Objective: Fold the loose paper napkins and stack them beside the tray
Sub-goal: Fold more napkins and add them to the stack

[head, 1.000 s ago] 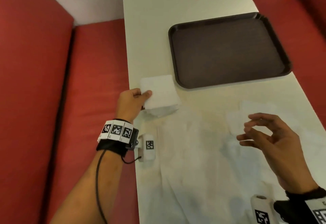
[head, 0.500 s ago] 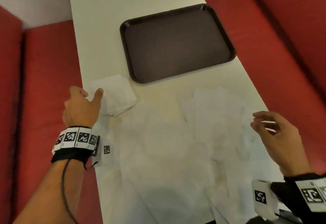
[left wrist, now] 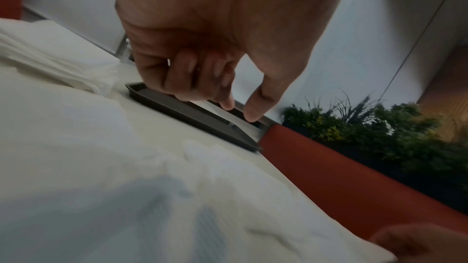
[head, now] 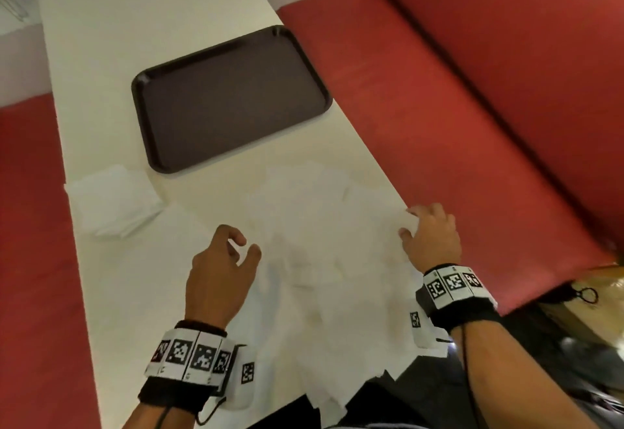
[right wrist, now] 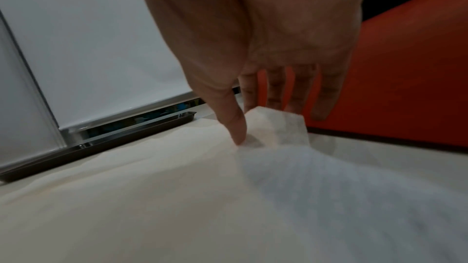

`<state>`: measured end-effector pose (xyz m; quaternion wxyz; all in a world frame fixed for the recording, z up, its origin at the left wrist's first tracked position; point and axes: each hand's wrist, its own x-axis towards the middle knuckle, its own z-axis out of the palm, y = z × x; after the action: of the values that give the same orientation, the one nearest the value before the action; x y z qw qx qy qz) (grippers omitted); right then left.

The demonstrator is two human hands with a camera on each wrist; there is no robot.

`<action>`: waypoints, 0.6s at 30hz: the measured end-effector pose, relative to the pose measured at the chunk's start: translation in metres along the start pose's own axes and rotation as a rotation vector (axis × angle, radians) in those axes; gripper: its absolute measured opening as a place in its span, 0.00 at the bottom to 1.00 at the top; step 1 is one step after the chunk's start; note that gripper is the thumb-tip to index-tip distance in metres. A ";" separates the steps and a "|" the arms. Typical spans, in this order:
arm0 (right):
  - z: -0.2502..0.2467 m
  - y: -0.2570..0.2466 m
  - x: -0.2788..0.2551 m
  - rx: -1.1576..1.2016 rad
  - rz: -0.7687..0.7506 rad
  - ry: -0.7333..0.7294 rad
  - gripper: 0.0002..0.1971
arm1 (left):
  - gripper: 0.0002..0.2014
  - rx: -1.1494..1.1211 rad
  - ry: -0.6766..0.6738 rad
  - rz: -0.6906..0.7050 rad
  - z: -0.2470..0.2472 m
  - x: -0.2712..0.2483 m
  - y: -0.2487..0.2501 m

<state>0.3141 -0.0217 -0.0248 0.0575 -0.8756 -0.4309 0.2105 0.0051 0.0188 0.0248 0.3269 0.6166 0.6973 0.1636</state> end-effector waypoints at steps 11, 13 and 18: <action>-0.084 -0.020 -0.032 0.559 -0.484 -0.164 0.01 | 0.17 -0.026 0.025 0.195 0.028 -0.047 0.052; -0.108 -0.032 -0.044 0.666 -0.626 -0.221 0.01 | 0.30 -0.086 -0.042 0.293 0.022 -0.047 0.070; -0.153 -0.056 -0.059 0.808 -0.811 -0.133 0.04 | 0.17 -0.231 -0.263 0.335 -0.002 -0.048 0.117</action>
<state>0.3053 -0.0205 0.1485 0.4361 -0.5340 -0.6202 0.3741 0.0929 -0.0051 0.1125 0.4516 0.6981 0.5134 0.2124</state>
